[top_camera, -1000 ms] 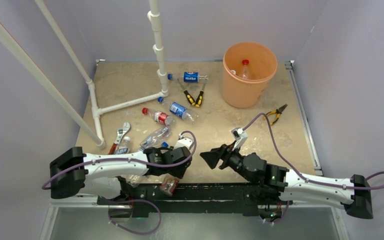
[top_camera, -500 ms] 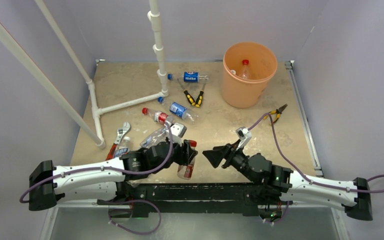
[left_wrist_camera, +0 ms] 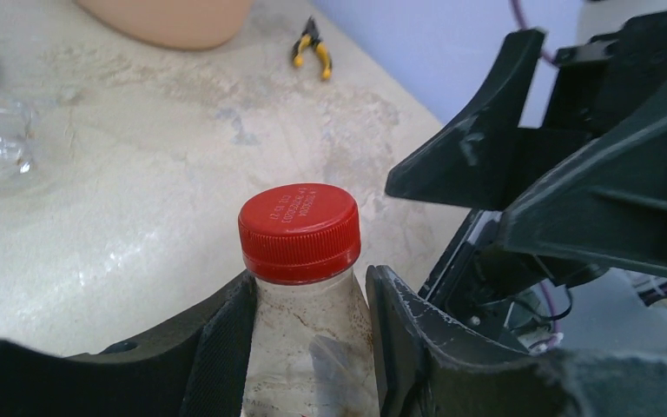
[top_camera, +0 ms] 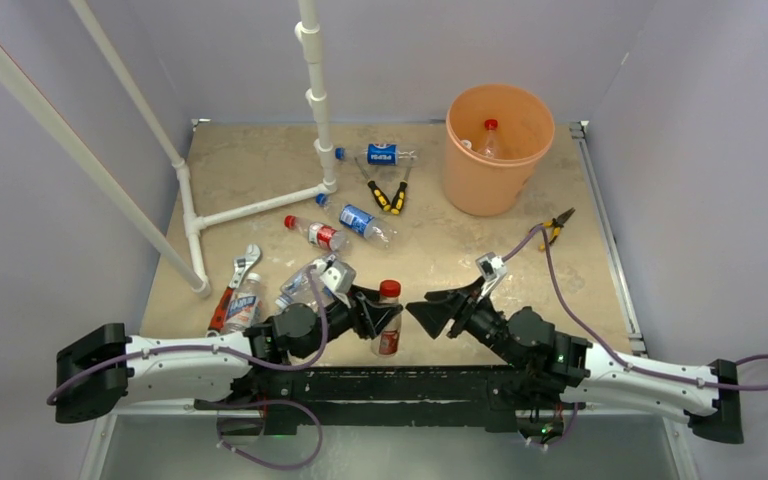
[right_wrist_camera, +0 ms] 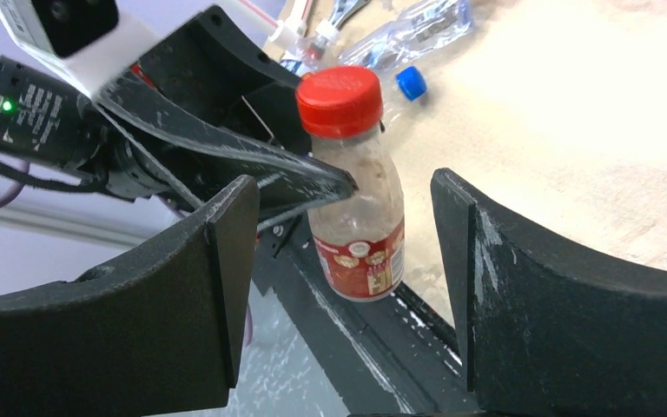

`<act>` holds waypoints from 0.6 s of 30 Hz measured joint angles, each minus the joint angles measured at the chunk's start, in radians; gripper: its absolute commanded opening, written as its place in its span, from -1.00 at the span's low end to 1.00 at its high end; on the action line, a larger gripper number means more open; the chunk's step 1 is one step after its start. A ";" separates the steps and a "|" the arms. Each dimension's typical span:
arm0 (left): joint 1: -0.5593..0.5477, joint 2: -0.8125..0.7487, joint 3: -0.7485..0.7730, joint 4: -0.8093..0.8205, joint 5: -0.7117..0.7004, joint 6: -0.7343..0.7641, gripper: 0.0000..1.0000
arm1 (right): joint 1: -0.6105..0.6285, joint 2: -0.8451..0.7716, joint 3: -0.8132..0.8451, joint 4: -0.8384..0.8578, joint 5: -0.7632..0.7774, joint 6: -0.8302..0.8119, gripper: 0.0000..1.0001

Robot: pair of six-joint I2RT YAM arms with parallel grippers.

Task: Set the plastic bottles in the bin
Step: Pick up the plastic bottle from the corner of the board.

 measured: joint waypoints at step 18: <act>0.000 -0.211 -0.012 0.163 -0.065 0.023 -0.29 | 0.000 0.181 0.025 0.275 -0.315 -0.151 0.83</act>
